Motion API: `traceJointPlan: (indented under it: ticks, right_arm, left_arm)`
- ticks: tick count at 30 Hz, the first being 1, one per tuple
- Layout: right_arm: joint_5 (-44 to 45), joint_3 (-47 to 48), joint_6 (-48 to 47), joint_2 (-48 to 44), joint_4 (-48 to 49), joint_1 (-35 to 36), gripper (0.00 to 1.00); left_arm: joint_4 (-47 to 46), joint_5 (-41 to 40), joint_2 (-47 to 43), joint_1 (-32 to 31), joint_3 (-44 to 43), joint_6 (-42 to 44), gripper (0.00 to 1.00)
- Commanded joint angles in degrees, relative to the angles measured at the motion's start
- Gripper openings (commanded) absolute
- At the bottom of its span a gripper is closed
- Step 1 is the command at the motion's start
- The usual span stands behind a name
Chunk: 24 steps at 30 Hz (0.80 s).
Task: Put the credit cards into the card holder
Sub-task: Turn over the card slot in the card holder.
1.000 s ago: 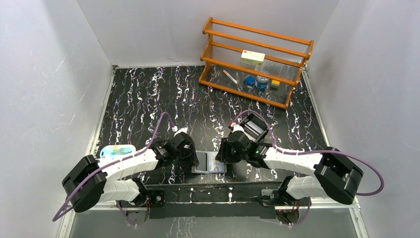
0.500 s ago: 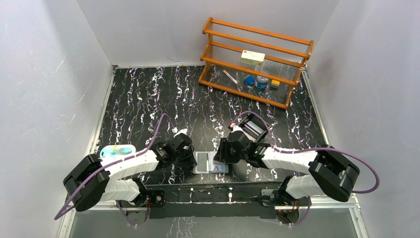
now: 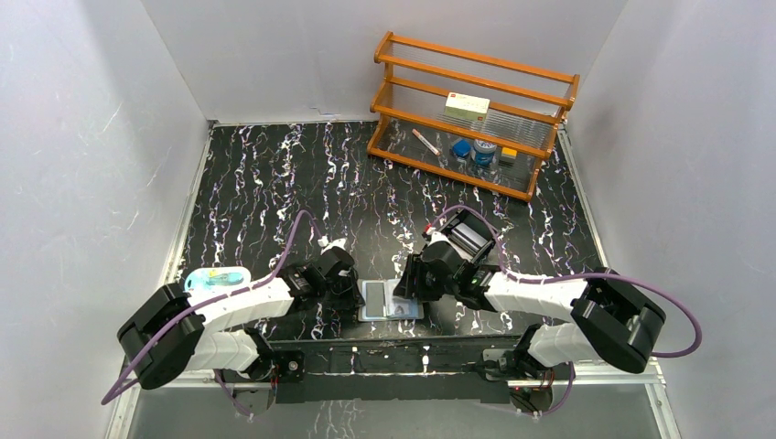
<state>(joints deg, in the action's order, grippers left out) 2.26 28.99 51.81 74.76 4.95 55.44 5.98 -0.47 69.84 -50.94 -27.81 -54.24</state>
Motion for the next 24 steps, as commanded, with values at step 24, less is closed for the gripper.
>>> traceJointPlan:
  ticks: [24]
  right_arm:
    - [-15.3, 1.6, 2.9, 4.1, 19.3, -0.3, 0.54]
  left_arm:
    - [5.5, -1.0, -7.6, 0.2, 0.2, -4.6, 0.23]
